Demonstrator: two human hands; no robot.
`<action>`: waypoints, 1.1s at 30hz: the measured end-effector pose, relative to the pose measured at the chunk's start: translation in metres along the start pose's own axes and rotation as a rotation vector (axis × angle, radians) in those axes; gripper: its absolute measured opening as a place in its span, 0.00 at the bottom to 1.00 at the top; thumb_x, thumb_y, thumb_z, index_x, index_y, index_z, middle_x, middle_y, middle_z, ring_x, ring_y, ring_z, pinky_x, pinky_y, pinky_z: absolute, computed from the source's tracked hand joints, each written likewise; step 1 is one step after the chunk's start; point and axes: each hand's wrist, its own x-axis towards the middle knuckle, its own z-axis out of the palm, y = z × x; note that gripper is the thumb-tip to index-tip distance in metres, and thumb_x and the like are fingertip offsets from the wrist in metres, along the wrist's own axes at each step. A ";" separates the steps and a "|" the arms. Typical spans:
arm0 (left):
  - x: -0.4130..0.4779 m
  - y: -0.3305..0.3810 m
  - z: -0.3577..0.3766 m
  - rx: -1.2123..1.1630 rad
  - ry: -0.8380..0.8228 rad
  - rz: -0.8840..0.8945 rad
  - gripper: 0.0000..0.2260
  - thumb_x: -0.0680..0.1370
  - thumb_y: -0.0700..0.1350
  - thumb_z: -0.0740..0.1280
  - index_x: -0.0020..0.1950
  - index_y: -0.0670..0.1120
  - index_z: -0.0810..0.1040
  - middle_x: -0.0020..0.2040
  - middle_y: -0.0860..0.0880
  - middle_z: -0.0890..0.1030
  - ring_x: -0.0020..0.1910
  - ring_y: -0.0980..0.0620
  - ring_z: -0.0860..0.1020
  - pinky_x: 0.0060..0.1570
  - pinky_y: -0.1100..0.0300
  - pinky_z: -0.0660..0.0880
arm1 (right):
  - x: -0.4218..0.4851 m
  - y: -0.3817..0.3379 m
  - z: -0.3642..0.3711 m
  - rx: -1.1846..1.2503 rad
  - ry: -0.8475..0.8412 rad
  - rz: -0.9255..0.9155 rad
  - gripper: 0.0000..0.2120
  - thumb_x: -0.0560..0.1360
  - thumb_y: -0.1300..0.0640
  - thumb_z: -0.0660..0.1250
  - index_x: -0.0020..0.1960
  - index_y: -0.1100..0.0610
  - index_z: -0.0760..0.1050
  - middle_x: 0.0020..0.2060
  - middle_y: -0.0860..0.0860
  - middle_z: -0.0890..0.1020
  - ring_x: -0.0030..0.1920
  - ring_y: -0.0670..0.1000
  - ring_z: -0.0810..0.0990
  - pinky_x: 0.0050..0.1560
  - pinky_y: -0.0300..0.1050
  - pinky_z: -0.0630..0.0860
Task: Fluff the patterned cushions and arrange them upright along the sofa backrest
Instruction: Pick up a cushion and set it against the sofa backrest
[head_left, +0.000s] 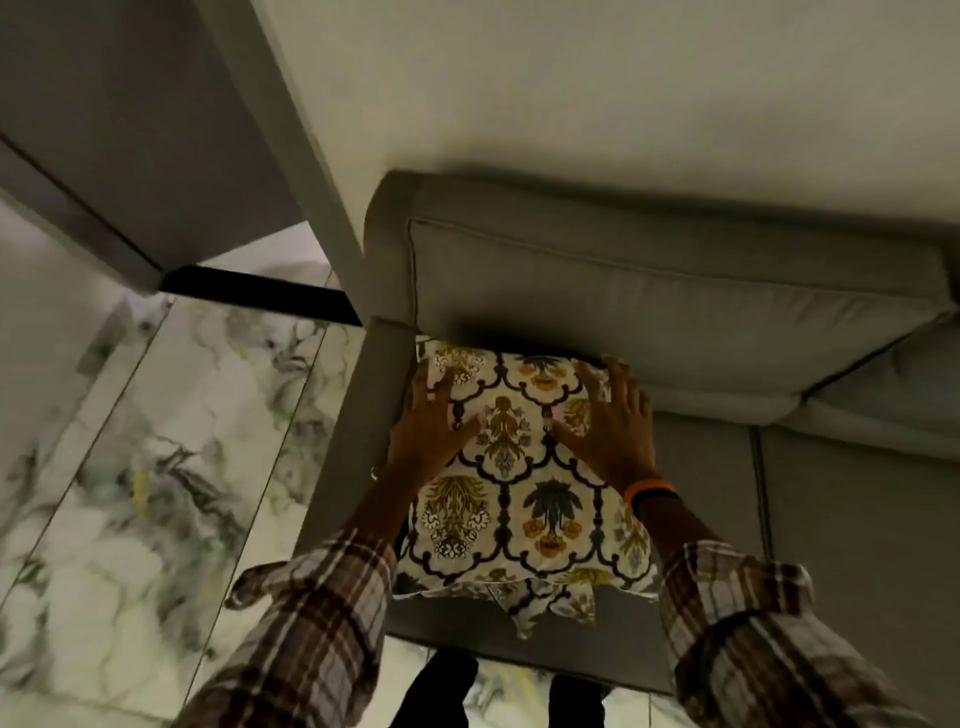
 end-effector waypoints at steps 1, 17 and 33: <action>0.001 -0.005 0.009 -0.088 -0.033 -0.103 0.43 0.76 0.63 0.69 0.83 0.54 0.49 0.84 0.45 0.46 0.82 0.39 0.51 0.76 0.37 0.58 | -0.003 0.007 0.009 0.059 -0.023 0.089 0.45 0.74 0.33 0.72 0.83 0.48 0.60 0.84 0.60 0.60 0.83 0.65 0.58 0.78 0.70 0.63; -0.059 0.145 0.169 -0.362 0.322 -0.158 0.48 0.65 0.73 0.70 0.79 0.61 0.53 0.80 0.49 0.64 0.75 0.54 0.63 0.74 0.49 0.61 | -0.112 0.208 0.001 1.326 0.168 0.737 0.26 0.75 0.54 0.78 0.66 0.36 0.71 0.61 0.41 0.83 0.60 0.47 0.85 0.56 0.42 0.83; -0.033 0.477 0.642 -0.366 -0.248 0.229 0.28 0.69 0.46 0.82 0.63 0.59 0.72 0.53 0.52 0.83 0.62 0.49 0.81 0.58 0.70 0.76 | -0.220 0.775 -0.159 1.082 0.385 0.729 0.53 0.64 0.58 0.82 0.81 0.55 0.56 0.66 0.43 0.77 0.57 0.36 0.83 0.52 0.35 0.84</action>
